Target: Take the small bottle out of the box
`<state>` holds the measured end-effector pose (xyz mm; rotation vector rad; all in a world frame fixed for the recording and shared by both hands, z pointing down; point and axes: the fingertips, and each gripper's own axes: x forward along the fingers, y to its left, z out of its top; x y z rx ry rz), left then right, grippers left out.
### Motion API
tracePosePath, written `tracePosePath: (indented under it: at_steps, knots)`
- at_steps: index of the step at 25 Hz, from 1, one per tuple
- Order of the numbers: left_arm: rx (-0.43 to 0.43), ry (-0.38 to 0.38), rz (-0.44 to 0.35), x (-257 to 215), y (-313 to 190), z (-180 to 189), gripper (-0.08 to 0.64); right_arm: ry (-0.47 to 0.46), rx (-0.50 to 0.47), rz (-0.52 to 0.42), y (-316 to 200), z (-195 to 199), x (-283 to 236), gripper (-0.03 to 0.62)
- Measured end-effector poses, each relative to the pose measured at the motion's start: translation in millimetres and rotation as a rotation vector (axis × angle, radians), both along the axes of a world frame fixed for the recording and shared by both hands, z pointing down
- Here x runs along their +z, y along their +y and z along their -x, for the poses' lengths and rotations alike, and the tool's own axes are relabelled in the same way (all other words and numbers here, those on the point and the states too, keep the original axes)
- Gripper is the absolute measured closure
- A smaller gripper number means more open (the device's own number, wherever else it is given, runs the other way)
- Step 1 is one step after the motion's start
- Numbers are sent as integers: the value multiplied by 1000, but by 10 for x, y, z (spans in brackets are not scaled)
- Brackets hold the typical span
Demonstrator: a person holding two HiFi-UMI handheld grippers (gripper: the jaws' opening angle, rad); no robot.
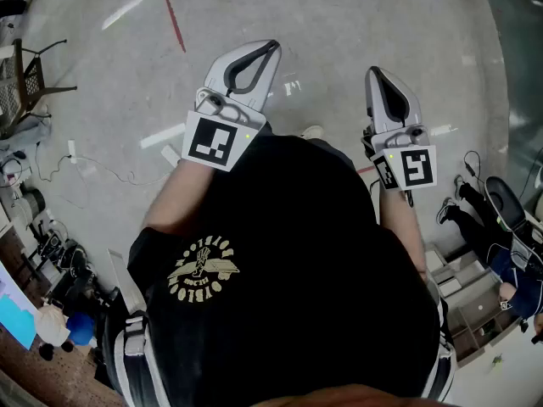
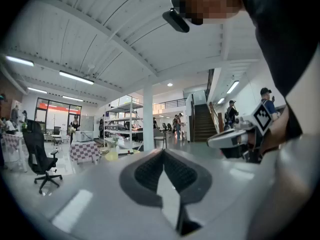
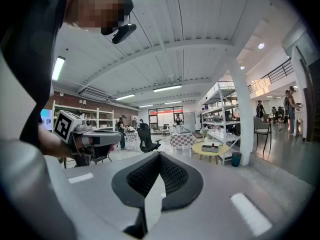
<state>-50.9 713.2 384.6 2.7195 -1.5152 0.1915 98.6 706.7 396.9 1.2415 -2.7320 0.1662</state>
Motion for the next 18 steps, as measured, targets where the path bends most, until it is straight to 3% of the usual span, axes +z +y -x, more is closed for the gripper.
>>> tracePosePath:
  at_steps: [6, 11, 15, 18]
  knots:
    - [4, -24, 27, 317, -335, 873, 560, -23, 44, 43, -258, 759, 226, 584]
    - [47, -26, 14, 395, -550, 1315, 560, -51, 97, 49, -359, 1175, 192, 584]
    - [96, -27, -3, 403, -664, 1345, 560, -15, 158, 60, -410, 1145, 200, 584]
    - [79, 1, 6, 364, -707, 1269, 560, -4, 185, 57, -489, 963, 118, 584]
